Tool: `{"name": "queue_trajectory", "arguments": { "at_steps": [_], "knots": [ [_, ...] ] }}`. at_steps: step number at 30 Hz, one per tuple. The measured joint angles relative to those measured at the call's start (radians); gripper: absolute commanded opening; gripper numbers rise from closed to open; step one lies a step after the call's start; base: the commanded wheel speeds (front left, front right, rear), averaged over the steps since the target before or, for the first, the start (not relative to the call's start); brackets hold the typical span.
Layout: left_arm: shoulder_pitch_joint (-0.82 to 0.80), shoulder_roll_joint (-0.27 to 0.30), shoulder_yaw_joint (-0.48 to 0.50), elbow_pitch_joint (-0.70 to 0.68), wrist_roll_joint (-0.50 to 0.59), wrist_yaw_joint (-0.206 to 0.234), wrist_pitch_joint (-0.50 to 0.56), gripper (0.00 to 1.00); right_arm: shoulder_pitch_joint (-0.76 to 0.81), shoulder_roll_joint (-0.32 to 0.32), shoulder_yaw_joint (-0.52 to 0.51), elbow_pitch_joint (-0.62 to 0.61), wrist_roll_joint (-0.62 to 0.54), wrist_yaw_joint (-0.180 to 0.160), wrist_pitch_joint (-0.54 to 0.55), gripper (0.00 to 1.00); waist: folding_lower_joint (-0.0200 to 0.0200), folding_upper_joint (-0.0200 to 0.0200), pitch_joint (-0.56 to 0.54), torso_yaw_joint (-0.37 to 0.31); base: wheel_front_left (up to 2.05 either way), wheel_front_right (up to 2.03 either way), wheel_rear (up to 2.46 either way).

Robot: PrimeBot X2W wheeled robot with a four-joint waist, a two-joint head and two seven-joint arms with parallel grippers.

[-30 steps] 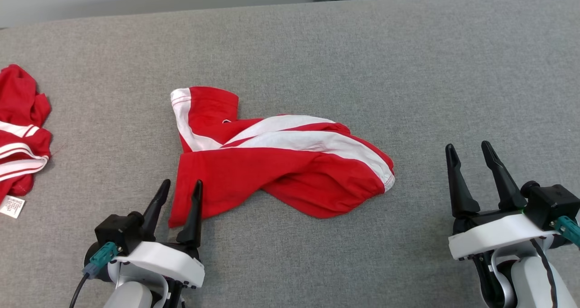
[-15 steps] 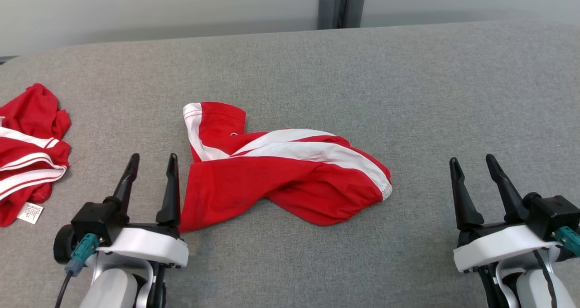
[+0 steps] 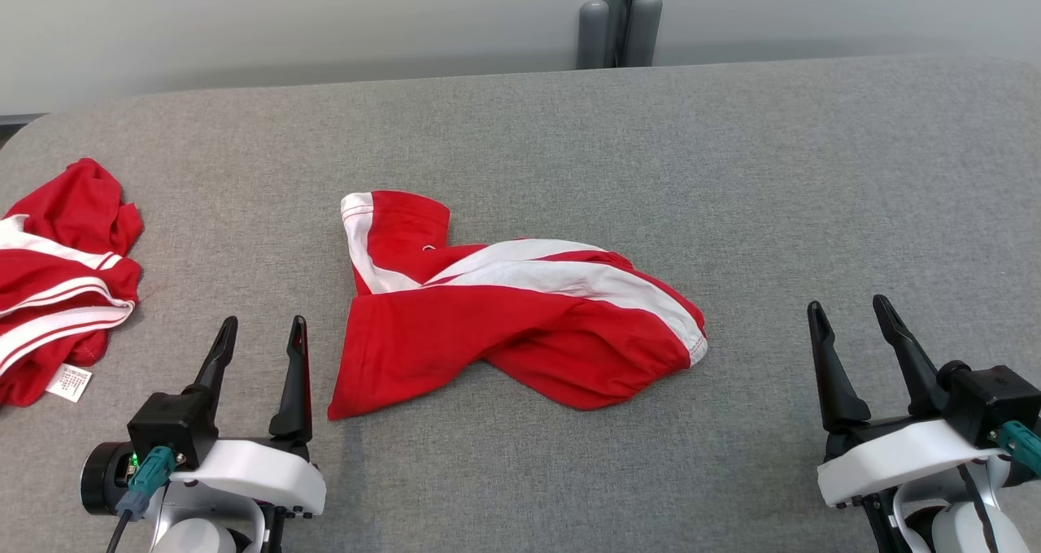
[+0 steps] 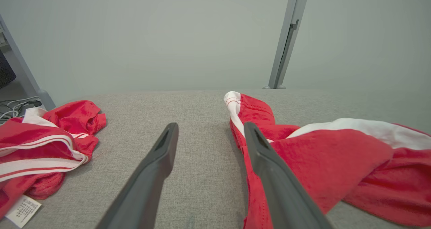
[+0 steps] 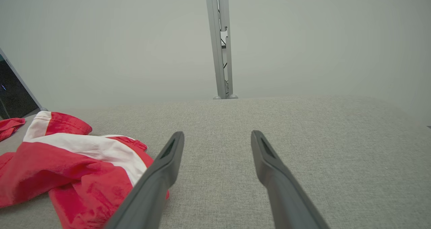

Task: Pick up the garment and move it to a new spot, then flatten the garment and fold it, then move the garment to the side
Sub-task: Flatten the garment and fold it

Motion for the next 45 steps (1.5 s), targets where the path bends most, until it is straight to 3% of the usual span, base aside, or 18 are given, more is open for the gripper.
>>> {"name": "queue_trajectory", "arguments": {
  "at_steps": [12,16,23,30,31,32,33,45],
  "knots": [
    [-0.025,0.021,-0.019,-0.014,0.007,0.002,0.032,1.00,0.005,0.000,0.000,-0.014,0.005,0.000,0.002,1.00,0.0000,0.0000,0.010,-0.001,0.00,0.00,0.00],
    [-0.081,0.035,-0.048,-0.008,0.009,-0.032,0.080,1.00,0.003,0.000,0.003,-0.016,0.008,0.000,0.002,1.00,0.0000,0.0000,0.025,-0.003,0.00,0.00,0.00],
    [-0.169,0.033,-0.109,0.075,-0.037,-0.114,0.263,1.00,-0.019,0.000,0.020,-0.007,0.013,0.000,0.000,1.00,0.0000,0.0000,0.054,-0.018,0.00,0.00,0.00],
    [-0.191,0.035,-0.123,0.115,-0.065,-0.132,0.339,1.00,-0.028,0.000,0.018,0.010,0.025,0.000,-0.018,1.00,0.0000,0.0000,0.075,-0.044,0.00,0.00,0.00],
    [-0.191,0.037,-0.123,0.114,-0.066,-0.133,0.339,0.74,-0.029,0.000,0.018,0.012,0.027,0.000,-0.019,1.00,0.0000,0.0000,0.077,-0.045,0.00,0.00,0.00],
    [-0.191,0.038,-0.124,0.111,-0.066,-0.136,0.338,0.24,-0.029,0.000,0.017,0.013,0.028,0.000,-0.021,1.00,0.0000,0.0000,0.078,-0.046,0.00,0.00,0.00],
    [-0.191,0.041,-0.127,0.106,-0.066,-0.137,0.339,0.00,-0.030,0.000,0.016,0.014,0.028,0.000,-0.022,1.00,0.0000,0.0000,0.080,-0.047,0.00,0.00,0.00],
    [-0.141,0.090,-0.143,-0.081,-0.015,-0.103,0.296,0.00,-0.039,0.000,-0.001,0.021,0.034,0.000,-0.033,1.00,0.0000,0.0000,0.093,-0.014,0.00,0.00,0.00]
  ]
}}
